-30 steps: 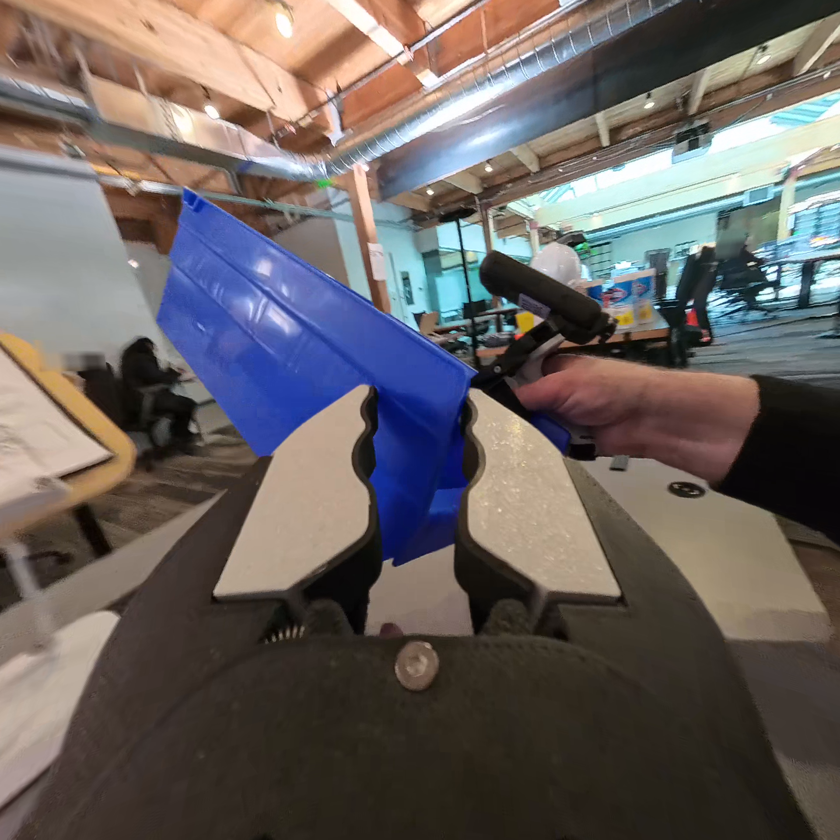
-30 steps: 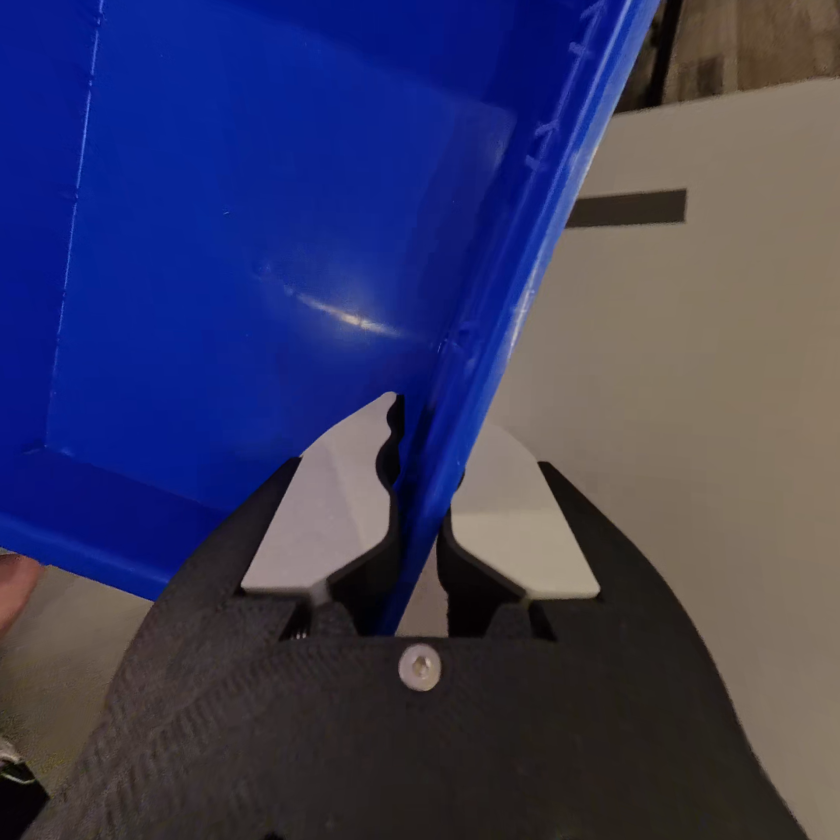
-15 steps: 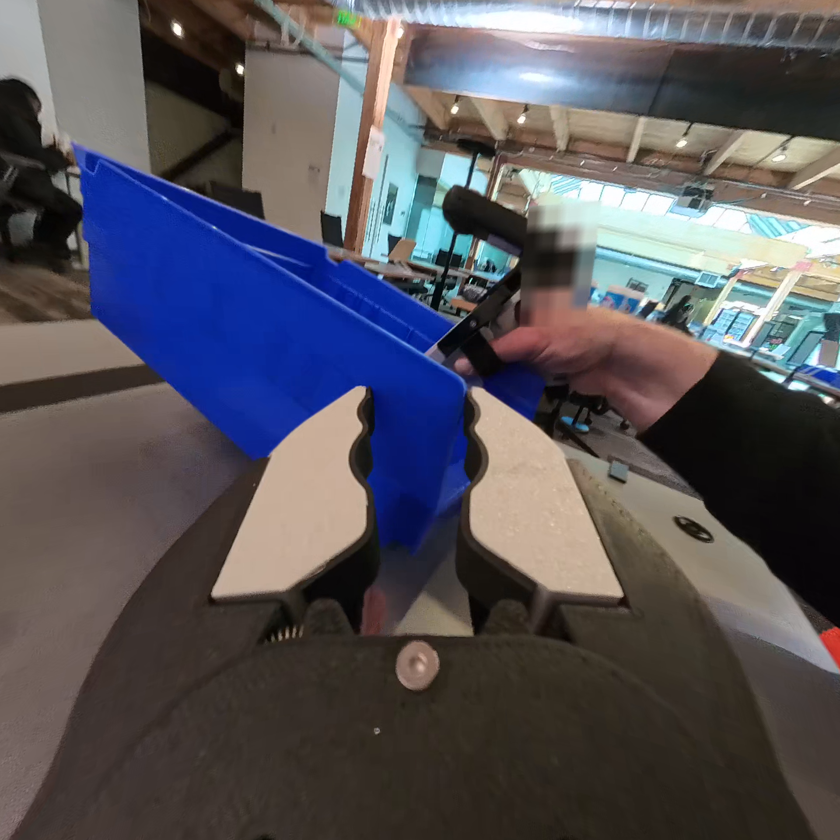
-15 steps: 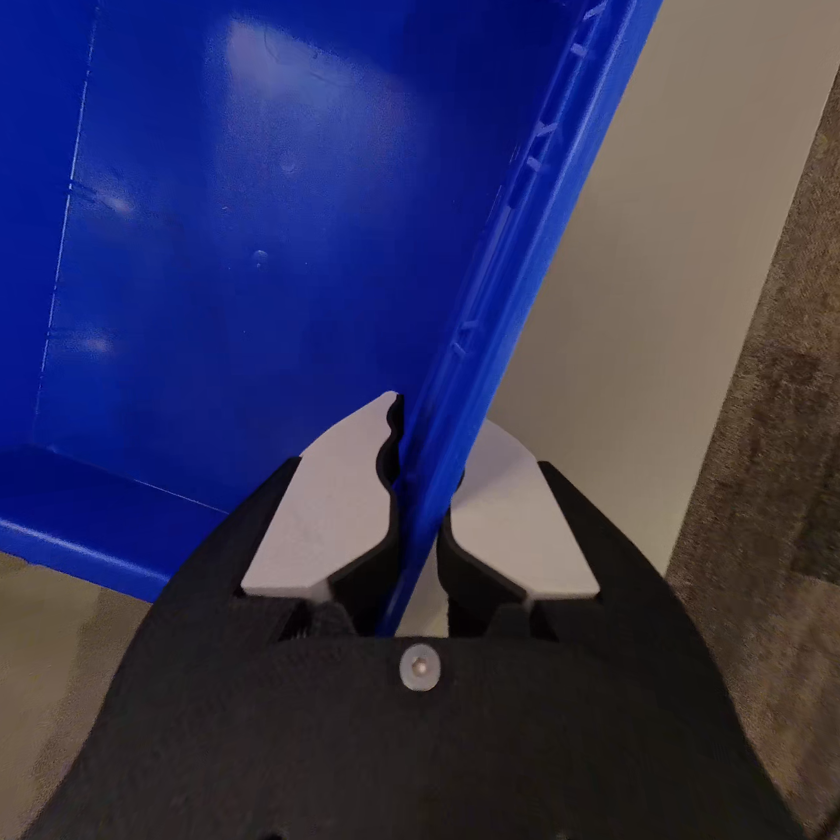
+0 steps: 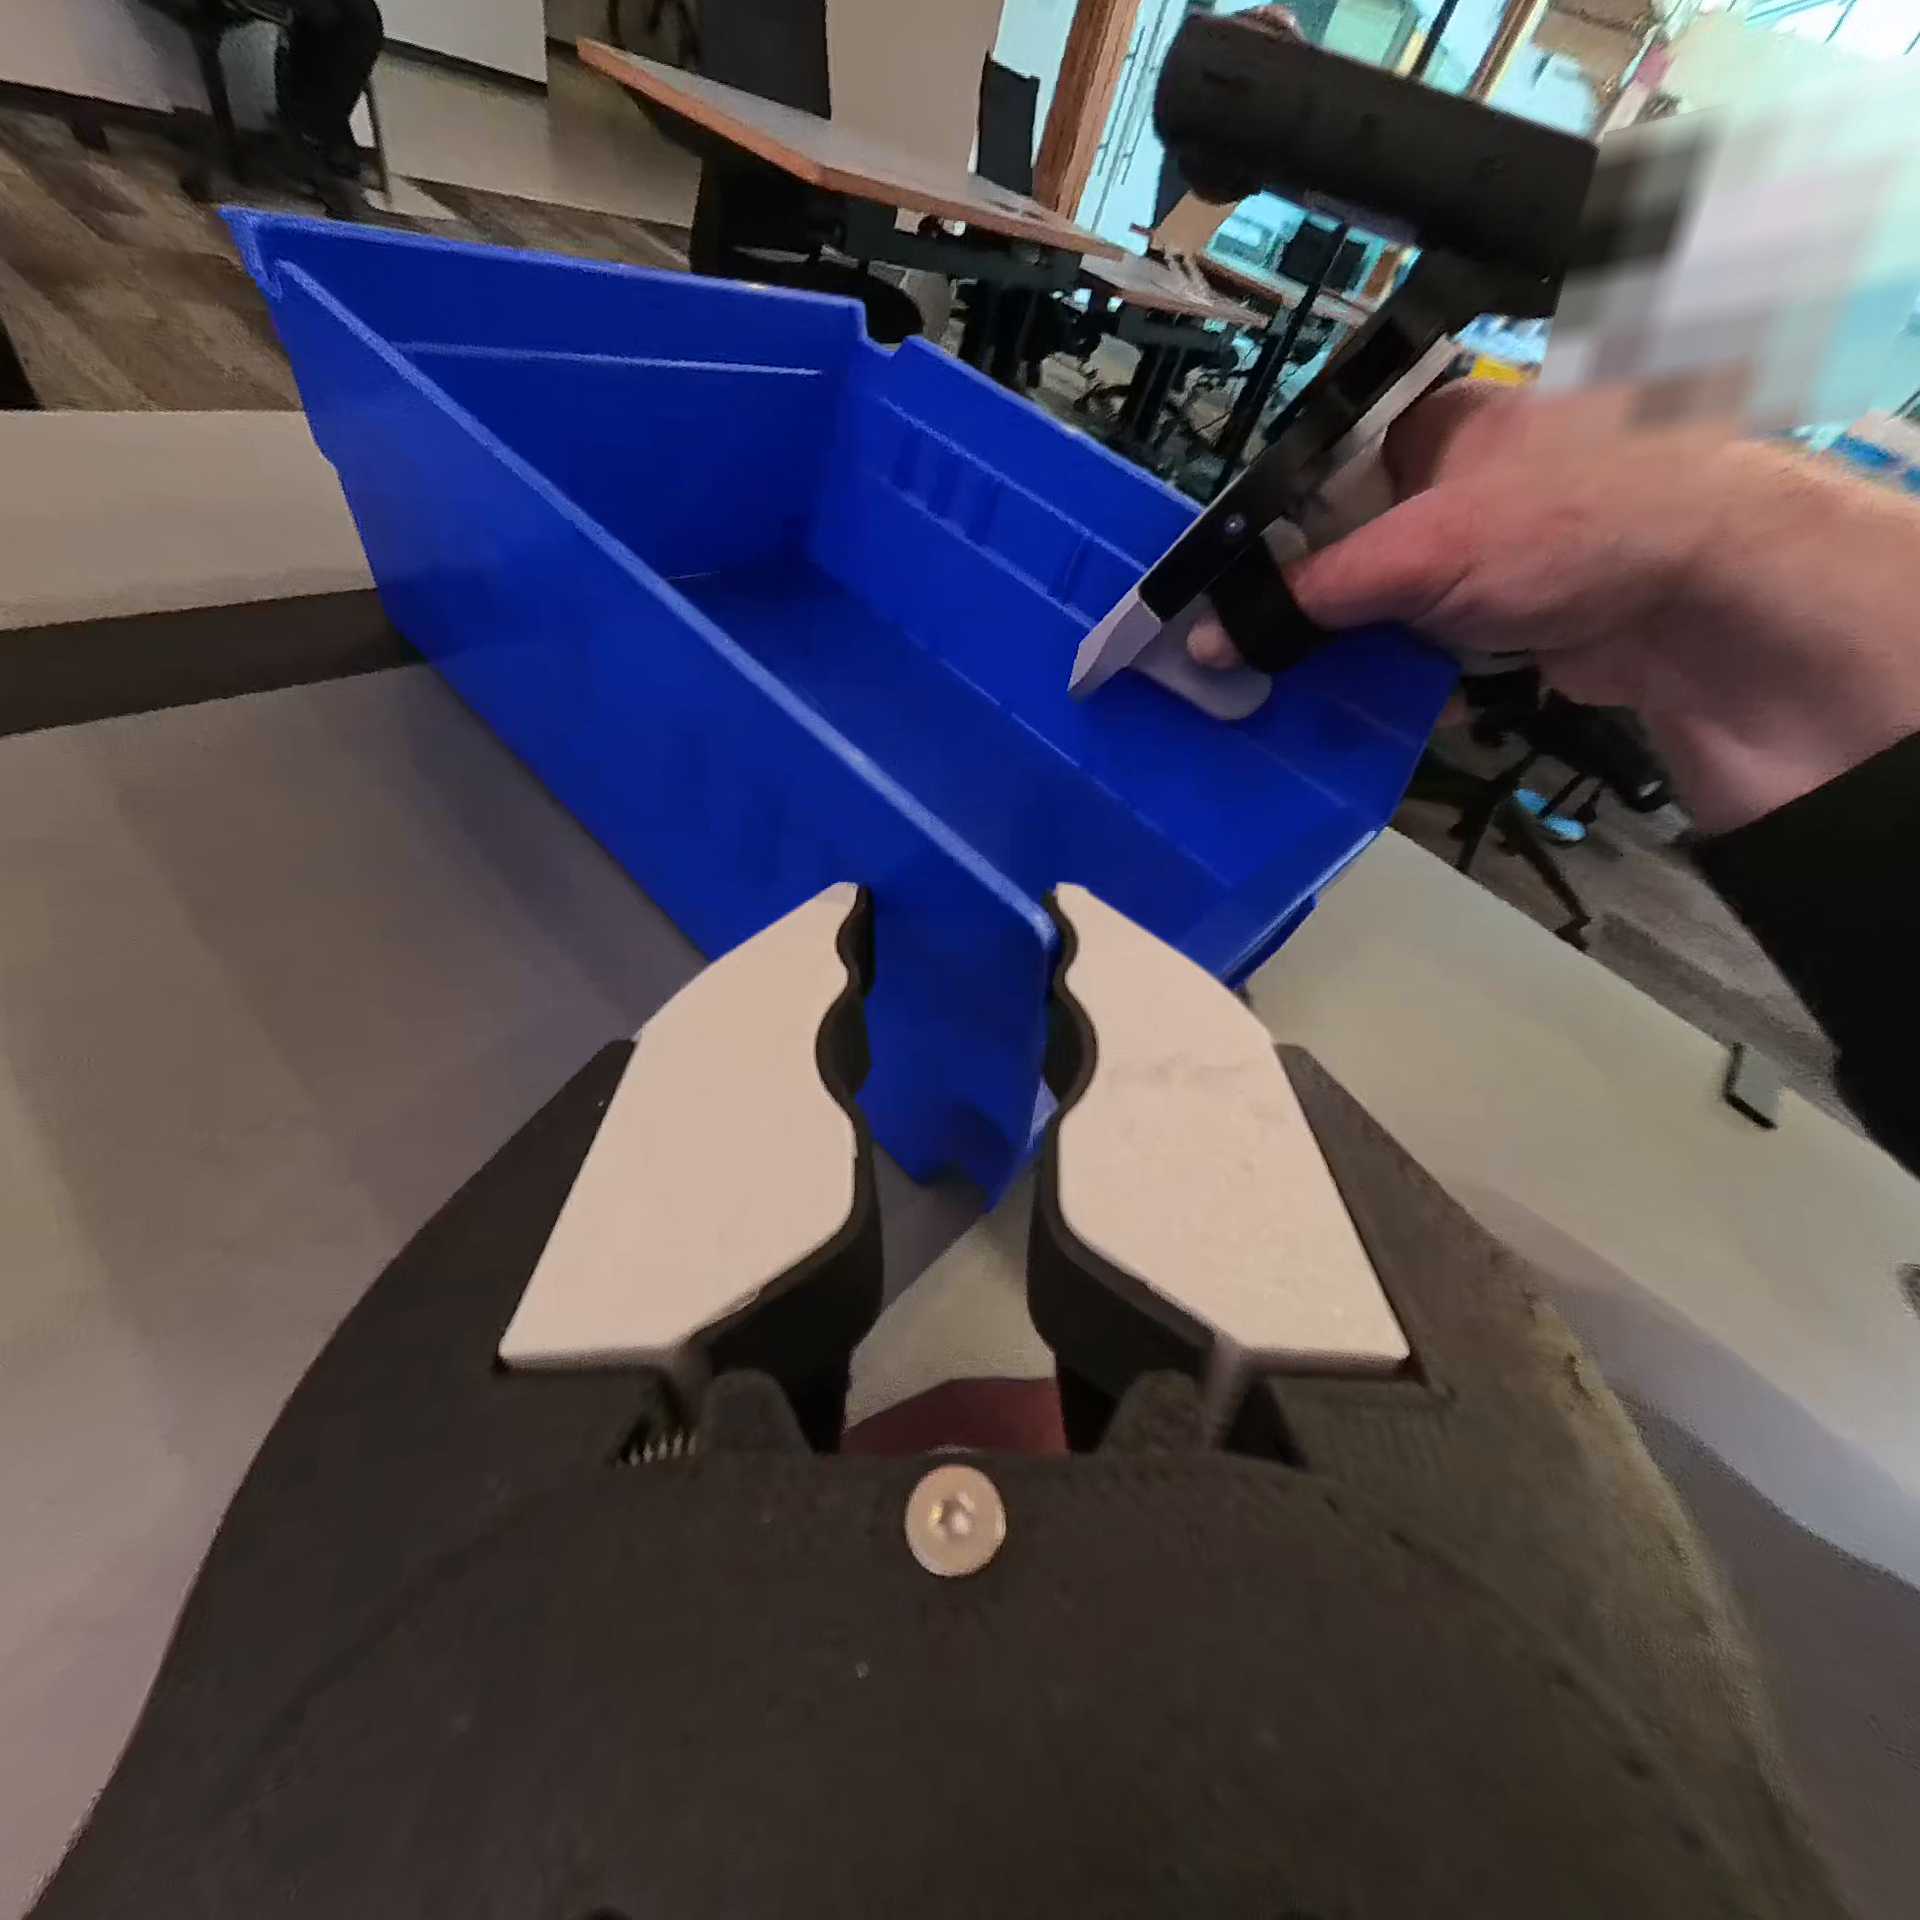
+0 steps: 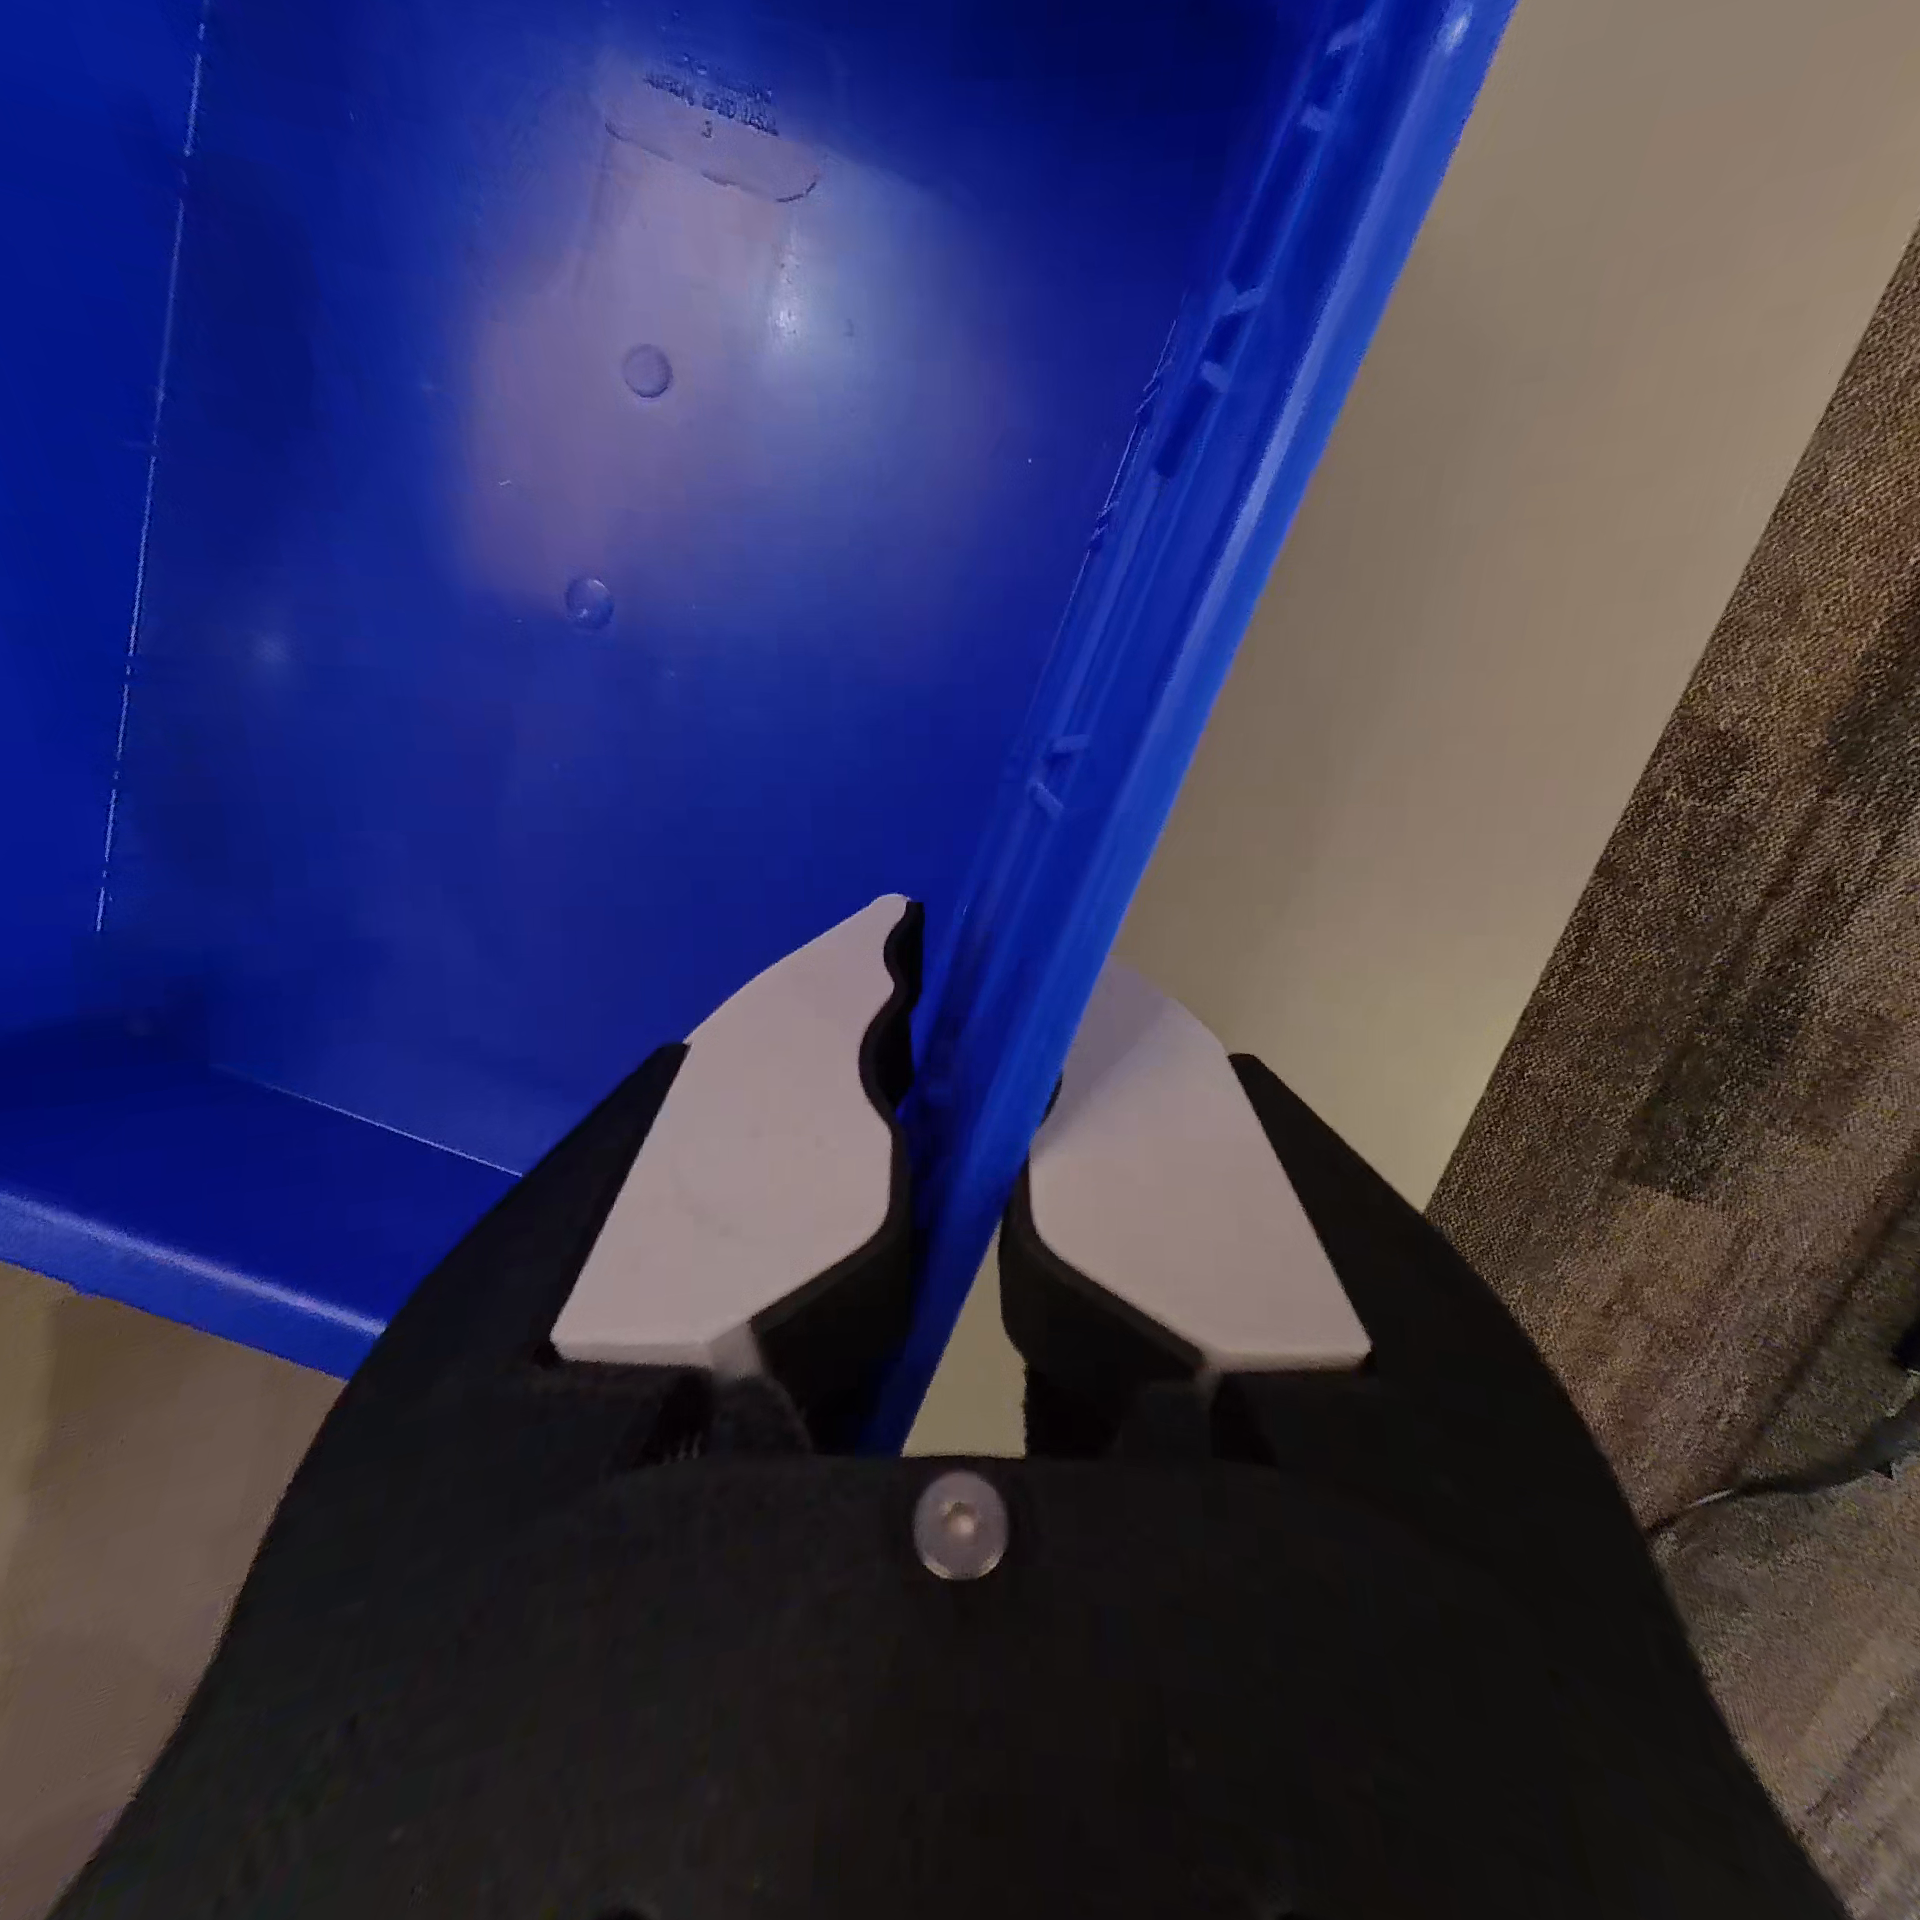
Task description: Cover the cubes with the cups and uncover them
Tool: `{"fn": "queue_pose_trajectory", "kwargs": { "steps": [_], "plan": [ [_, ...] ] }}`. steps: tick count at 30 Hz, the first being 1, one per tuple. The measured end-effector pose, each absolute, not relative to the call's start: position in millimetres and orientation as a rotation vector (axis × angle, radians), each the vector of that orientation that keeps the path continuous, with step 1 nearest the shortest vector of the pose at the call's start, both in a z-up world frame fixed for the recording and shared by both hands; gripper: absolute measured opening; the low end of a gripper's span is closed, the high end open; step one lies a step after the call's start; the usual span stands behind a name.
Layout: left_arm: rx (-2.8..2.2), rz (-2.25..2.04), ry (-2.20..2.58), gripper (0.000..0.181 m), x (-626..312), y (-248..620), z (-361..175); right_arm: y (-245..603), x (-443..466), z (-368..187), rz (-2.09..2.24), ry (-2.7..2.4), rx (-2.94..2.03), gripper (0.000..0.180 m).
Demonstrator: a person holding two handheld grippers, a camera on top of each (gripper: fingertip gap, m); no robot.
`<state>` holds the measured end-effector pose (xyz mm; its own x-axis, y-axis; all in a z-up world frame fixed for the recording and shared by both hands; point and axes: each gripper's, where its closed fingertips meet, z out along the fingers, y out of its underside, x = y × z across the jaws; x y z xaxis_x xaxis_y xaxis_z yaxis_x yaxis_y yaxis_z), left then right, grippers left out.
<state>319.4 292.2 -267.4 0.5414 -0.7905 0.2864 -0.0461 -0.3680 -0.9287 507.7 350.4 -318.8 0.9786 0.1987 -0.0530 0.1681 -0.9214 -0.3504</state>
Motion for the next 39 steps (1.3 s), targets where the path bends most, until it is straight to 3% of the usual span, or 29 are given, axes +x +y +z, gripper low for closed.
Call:
{"fn": "queue_pose_trajectory", "kwargs": {
  "steps": [18,20,23,29,33,39],
  "plan": [
    [-1.797,-0.777,0.683,0.026,317,309,-271,365,505,-318,0.117,-0.291,-2.757,0.015],
    [-1.797,-0.775,0.683,0.026,317,309,-271,367,507,-315,0.091,-0.298,-2.719,0.023],
    [-1.793,-0.790,0.693,0.026,316,307,-270,365,513,-311,0.052,-0.284,-2.690,0.049],
    [-1.714,-0.731,0.679,0.047,291,305,-249,352,532,-270,-0.071,-0.192,-2.513,0.075],
    [-1.666,-0.647,0.691,0.045,253,302,-234,327,517,-226,-0.093,-0.200,-2.338,0.068],
    [-1.683,-0.430,0.670,0.035,171,299,-236,289,405,-195,-0.048,-0.429,-2.126,0.051]
  ]
}}
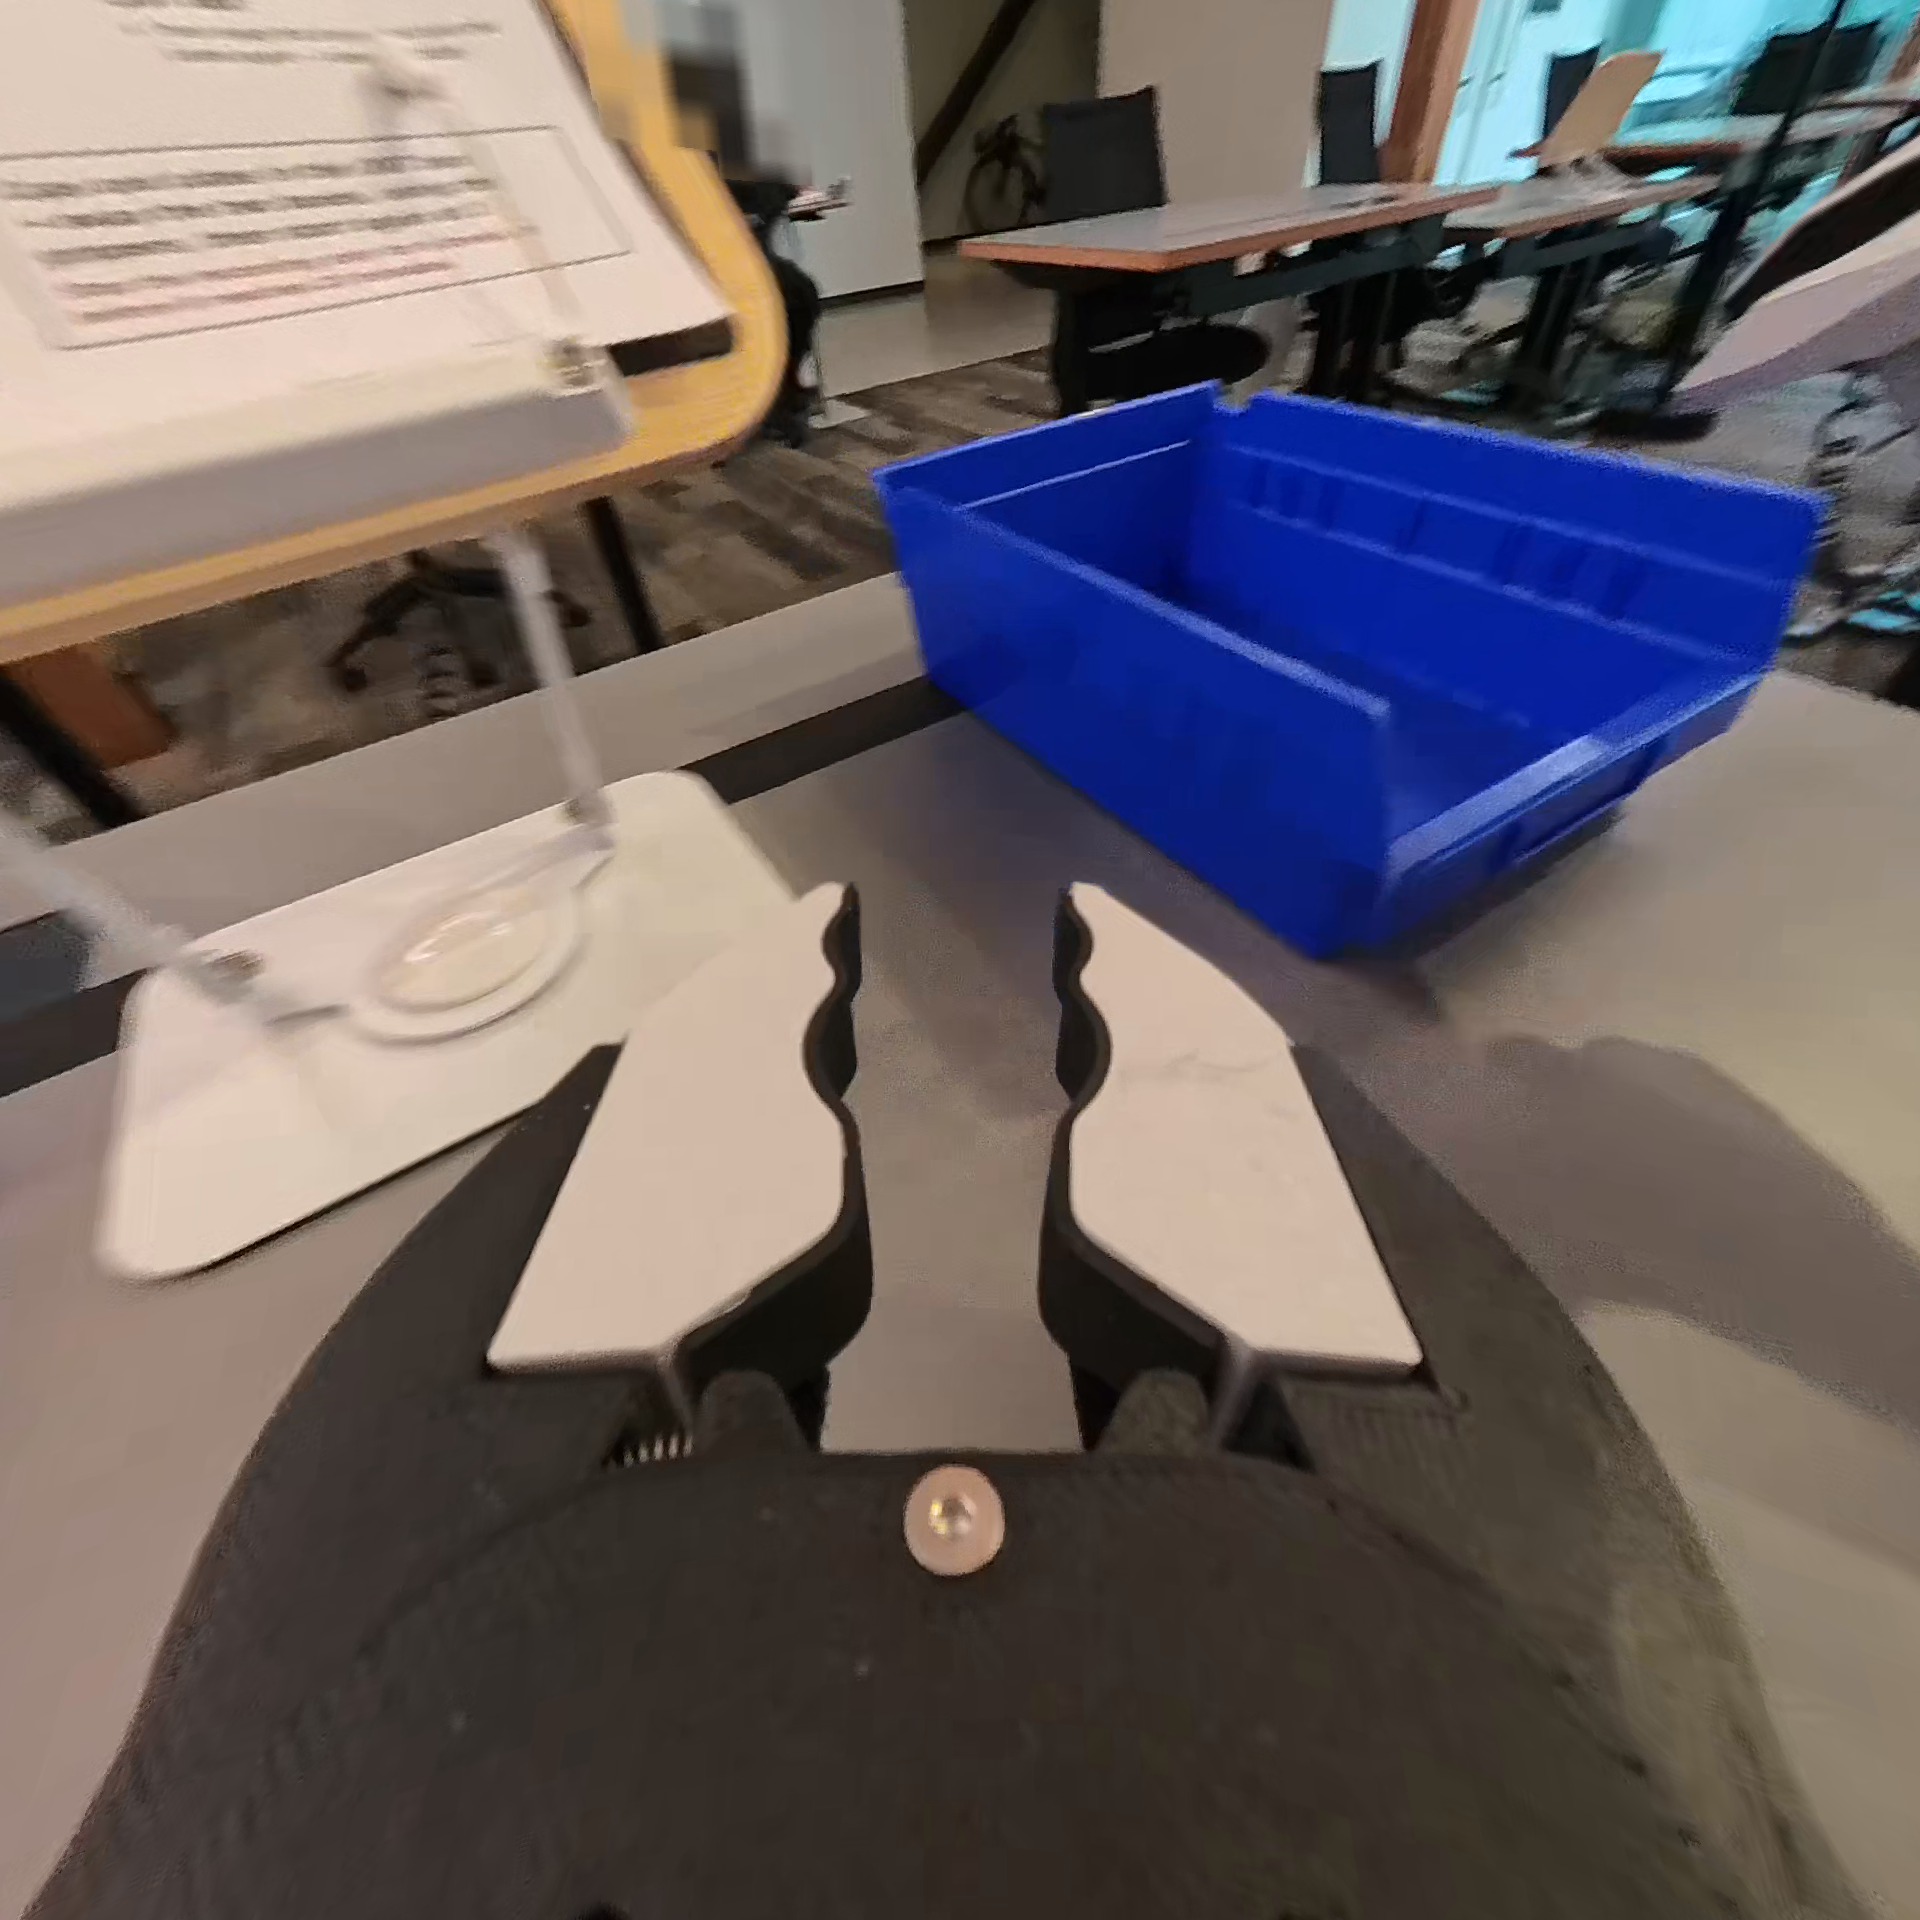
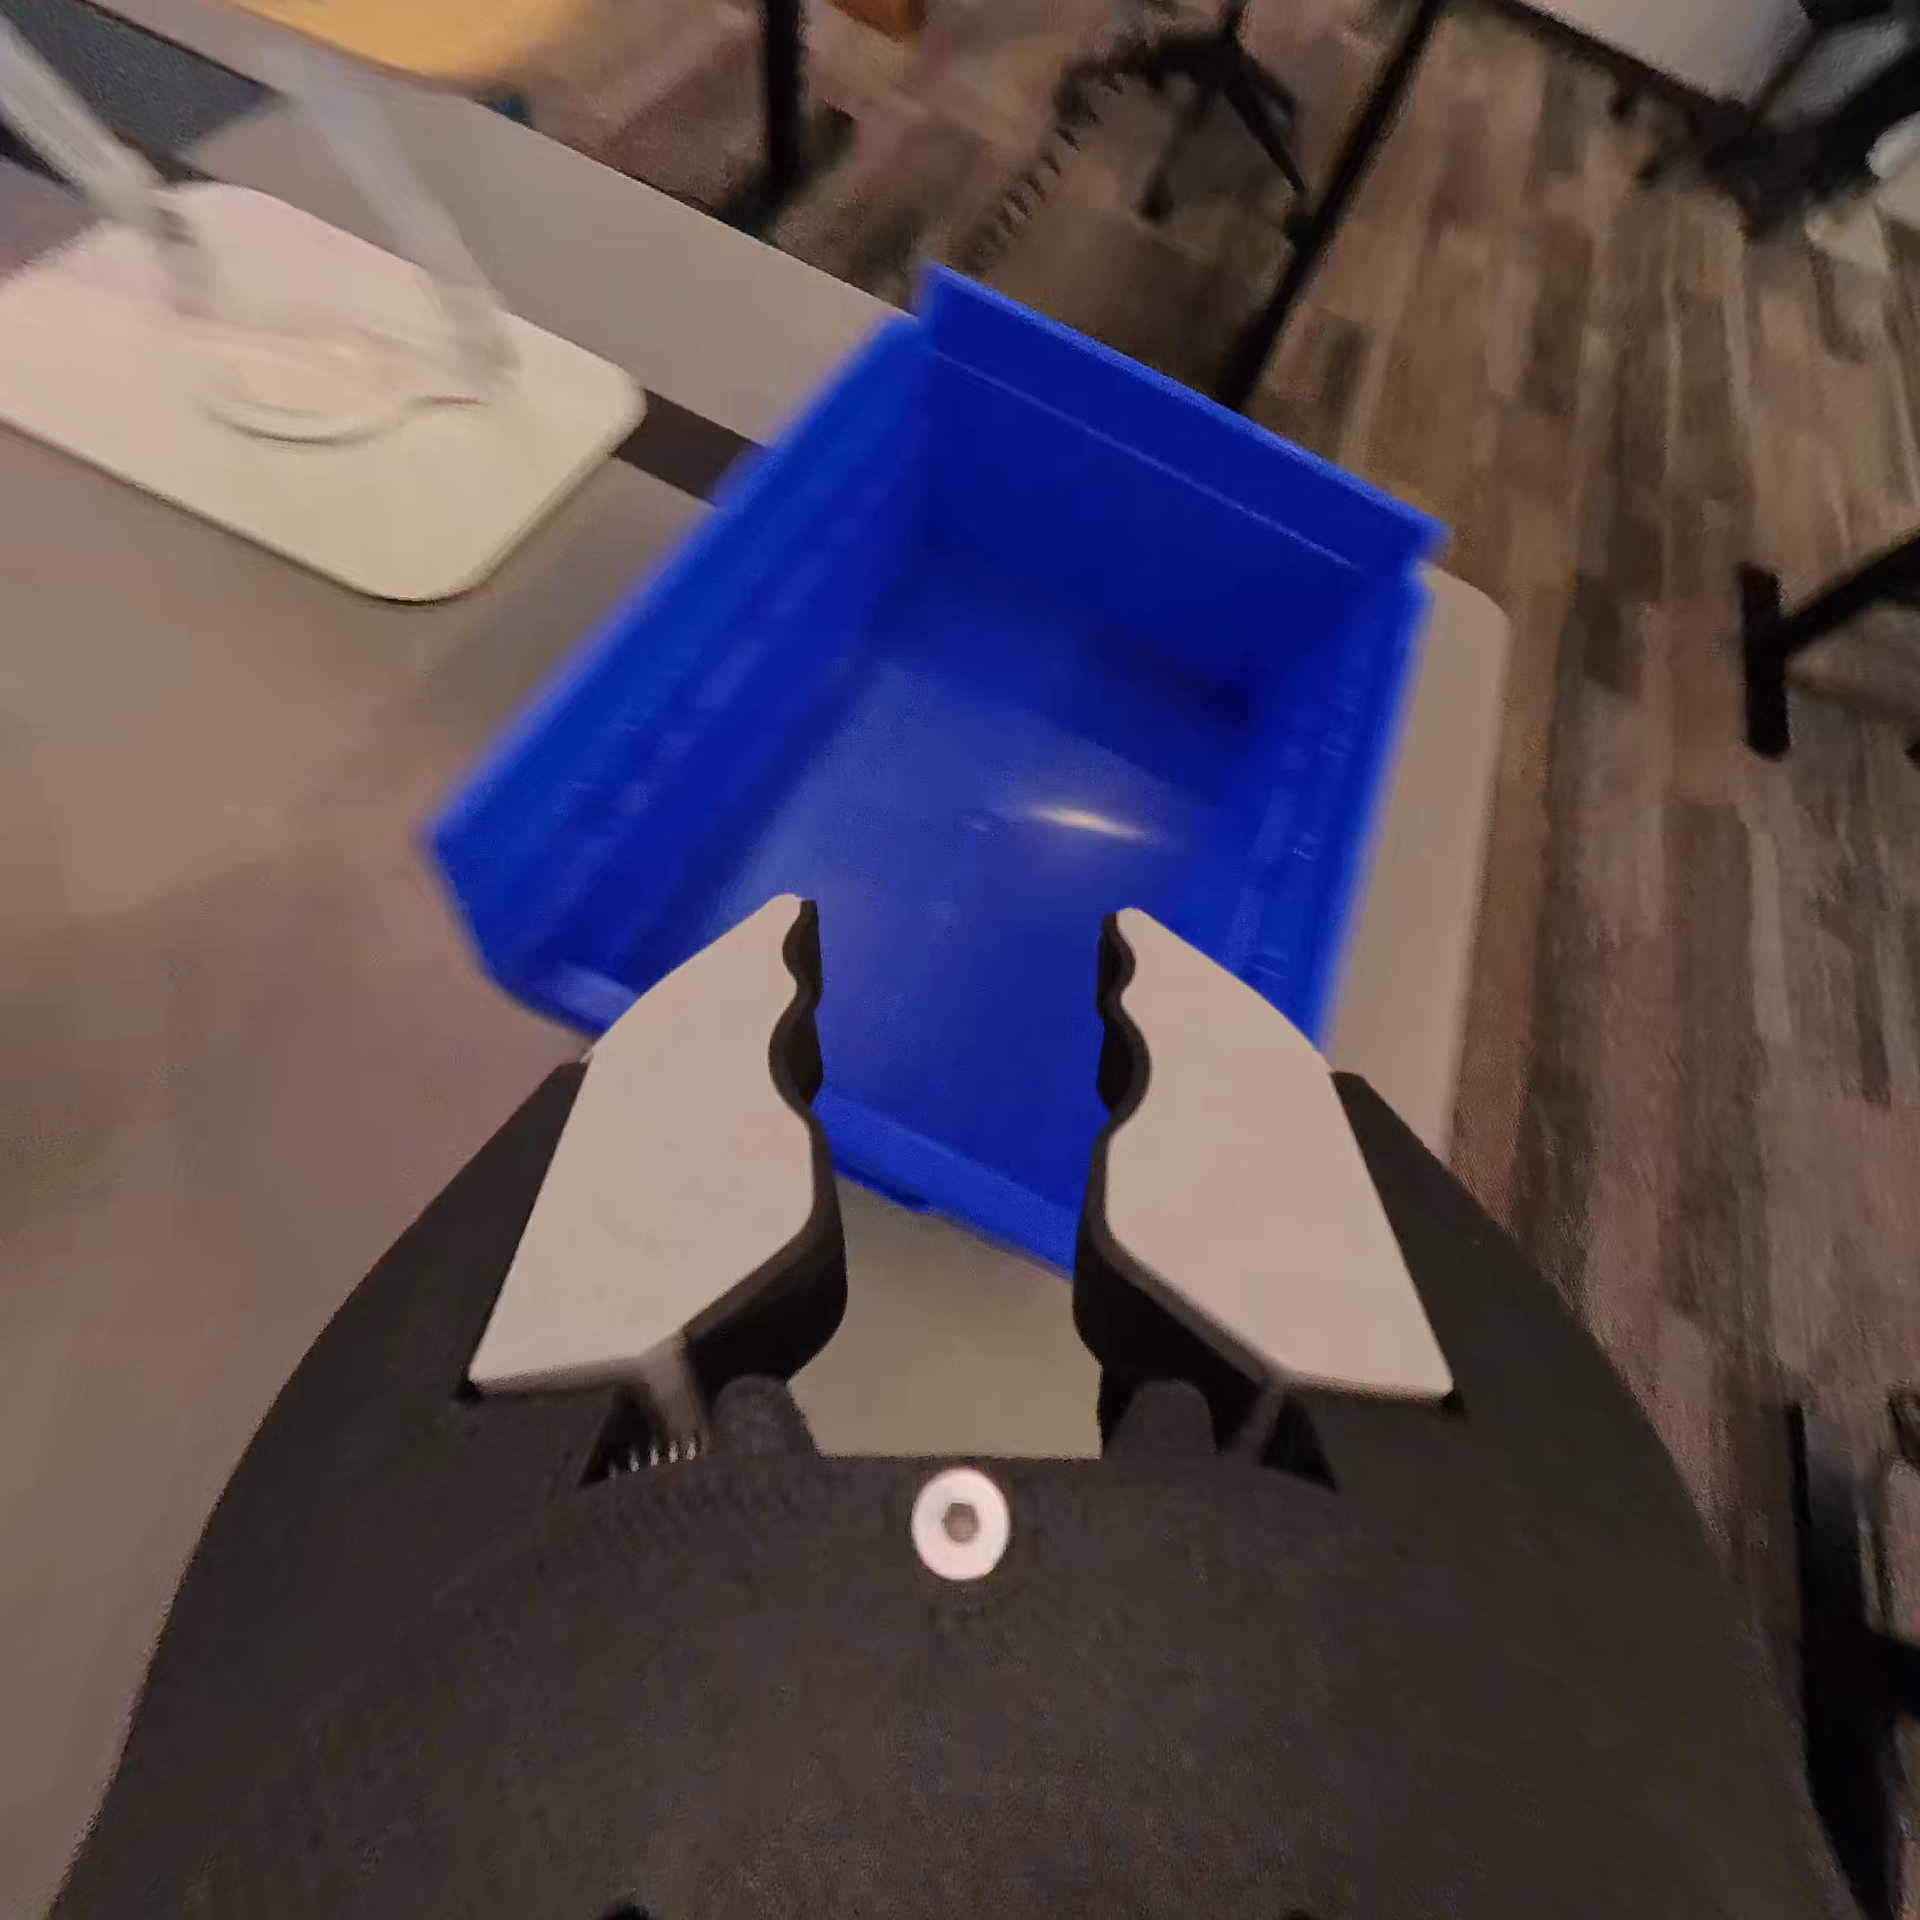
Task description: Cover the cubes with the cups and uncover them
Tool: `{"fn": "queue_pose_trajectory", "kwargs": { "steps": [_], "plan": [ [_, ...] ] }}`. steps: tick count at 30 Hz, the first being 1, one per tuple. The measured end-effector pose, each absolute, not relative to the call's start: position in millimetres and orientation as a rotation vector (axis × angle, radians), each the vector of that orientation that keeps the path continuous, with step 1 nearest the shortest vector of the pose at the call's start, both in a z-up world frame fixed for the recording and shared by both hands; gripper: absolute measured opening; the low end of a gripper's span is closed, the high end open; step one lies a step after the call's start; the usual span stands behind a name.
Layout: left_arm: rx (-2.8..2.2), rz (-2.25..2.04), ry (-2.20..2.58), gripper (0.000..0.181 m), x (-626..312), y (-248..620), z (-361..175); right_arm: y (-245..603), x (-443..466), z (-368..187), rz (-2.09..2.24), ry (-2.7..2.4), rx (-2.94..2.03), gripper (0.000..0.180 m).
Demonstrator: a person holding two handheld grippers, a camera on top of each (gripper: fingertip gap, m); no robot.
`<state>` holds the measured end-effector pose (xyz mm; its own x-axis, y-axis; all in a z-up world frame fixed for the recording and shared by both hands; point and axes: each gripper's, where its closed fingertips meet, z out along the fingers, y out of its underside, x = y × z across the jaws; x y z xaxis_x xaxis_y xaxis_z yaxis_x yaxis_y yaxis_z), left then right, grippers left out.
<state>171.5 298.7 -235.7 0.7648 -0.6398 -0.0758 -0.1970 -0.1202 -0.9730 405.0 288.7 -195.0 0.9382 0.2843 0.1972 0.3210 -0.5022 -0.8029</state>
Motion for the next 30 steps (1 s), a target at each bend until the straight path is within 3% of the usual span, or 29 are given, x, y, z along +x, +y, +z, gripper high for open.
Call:
{"fn": "queue_pose_trajectory", "kwargs": {
  "steps": [10,24,26,28,30],
  "plan": [
    [-1.699,-0.043,0.508,0.054,32,311,-240,308,181,-221,-0.095,-0.699,-1.888,0.081],
    [-1.670,0.018,0.373,0.058,-40,327,-233,341,105,-223,-0.100,-0.706,-1.872,0.086],
    [-1.666,0.006,0.378,0.056,-41,329,-234,343,97,-226,-0.076,-0.725,-1.851,0.075],
    [-1.644,-0.028,0.419,0.040,-36,328,-236,345,87,-228,-0.035,-0.750,-1.799,0.049],
    [-1.627,-0.065,0.493,0.005,-23,326,-241,347,75,-239,0.024,-0.803,-1.744,0.000]
  ]
}}
